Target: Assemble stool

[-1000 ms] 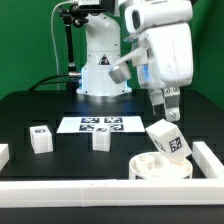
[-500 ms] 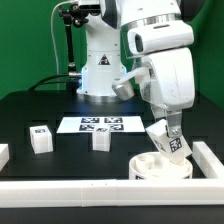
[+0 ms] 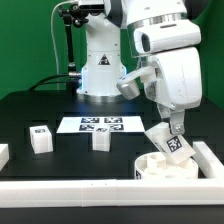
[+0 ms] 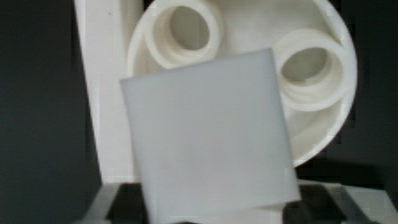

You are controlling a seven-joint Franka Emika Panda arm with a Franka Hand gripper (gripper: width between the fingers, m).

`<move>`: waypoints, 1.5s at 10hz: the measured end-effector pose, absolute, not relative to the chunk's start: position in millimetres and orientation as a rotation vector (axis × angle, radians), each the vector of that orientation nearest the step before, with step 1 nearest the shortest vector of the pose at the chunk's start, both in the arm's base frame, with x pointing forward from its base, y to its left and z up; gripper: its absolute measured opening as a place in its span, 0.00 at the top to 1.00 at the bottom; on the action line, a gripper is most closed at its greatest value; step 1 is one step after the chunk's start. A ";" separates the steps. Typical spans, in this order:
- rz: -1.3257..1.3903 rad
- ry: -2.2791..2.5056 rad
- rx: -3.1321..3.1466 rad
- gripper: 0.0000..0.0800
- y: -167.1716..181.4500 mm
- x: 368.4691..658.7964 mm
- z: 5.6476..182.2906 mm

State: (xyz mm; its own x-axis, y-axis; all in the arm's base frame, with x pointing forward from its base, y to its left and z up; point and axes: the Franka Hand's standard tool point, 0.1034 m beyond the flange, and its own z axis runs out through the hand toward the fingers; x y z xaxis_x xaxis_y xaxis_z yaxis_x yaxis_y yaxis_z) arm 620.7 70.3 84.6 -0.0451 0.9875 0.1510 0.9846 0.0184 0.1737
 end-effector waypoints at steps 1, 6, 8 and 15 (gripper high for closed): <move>0.362 2.233 2.162 0.56 70.3 620.7 84.5; 0.366 2.147 2.263 0.56 75.3 620.5 84.8; 0.373 1.874 2.538 0.56 91.2 620.5 85.6; 0.357 1.141 3.038 0.56 127.0 625.8 84.5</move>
Offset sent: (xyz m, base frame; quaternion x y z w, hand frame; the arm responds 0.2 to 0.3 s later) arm 0.0000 0.0000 0.0000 0.0000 0.0000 0.0000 1.0000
